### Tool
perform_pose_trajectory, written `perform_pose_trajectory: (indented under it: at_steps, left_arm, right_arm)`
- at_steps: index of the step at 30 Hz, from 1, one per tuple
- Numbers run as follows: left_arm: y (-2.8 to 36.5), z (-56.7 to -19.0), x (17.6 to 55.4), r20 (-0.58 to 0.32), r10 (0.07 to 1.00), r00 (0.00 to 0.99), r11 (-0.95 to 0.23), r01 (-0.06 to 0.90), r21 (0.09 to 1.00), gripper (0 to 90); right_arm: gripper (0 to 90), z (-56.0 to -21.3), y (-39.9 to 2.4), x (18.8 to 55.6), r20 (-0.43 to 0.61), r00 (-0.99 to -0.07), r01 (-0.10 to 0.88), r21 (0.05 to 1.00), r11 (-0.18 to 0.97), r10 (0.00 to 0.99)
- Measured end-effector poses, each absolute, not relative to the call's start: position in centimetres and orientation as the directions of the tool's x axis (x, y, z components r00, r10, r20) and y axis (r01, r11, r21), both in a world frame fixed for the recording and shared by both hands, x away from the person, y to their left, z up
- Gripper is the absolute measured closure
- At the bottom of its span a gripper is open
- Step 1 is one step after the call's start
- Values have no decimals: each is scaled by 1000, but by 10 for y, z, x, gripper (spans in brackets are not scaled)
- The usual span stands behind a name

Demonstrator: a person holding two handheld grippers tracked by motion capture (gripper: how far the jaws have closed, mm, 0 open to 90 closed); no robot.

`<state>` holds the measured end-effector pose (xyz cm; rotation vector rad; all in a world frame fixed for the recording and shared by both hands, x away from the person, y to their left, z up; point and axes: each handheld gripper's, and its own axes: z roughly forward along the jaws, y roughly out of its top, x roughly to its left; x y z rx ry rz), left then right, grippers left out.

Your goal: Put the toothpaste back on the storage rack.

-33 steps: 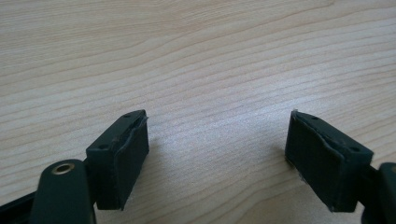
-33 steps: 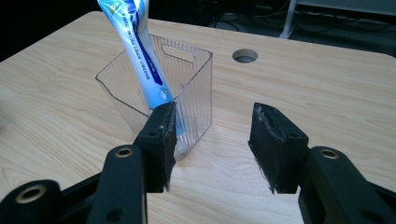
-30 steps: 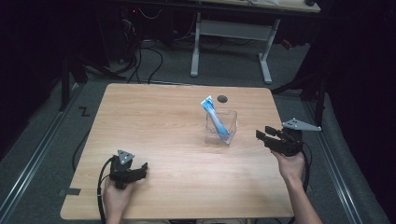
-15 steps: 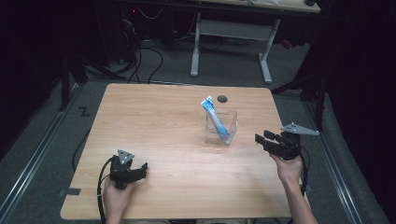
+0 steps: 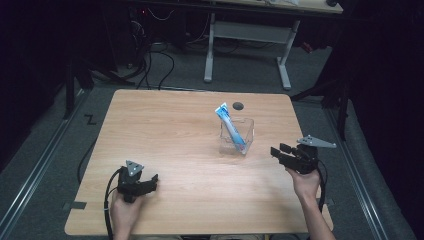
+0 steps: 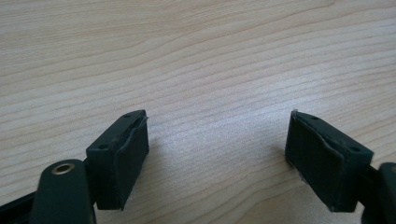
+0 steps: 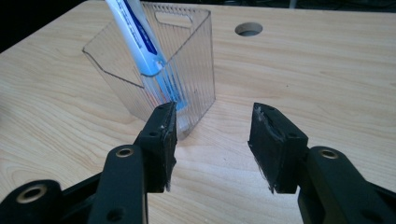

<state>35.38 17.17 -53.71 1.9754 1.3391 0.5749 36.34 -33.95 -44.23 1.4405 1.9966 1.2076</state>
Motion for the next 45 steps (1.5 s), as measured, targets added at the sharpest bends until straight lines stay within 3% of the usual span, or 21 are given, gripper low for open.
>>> perform_pose_trajectory:
  at_steps: [45]
  left_arm:
    - [172, -537, 354, -12, 927, 375, -245, 630, 737, 218]
  right_arm:
    - [516, -482, -316, 369, 132, -407, 620, 766, 168, 904]
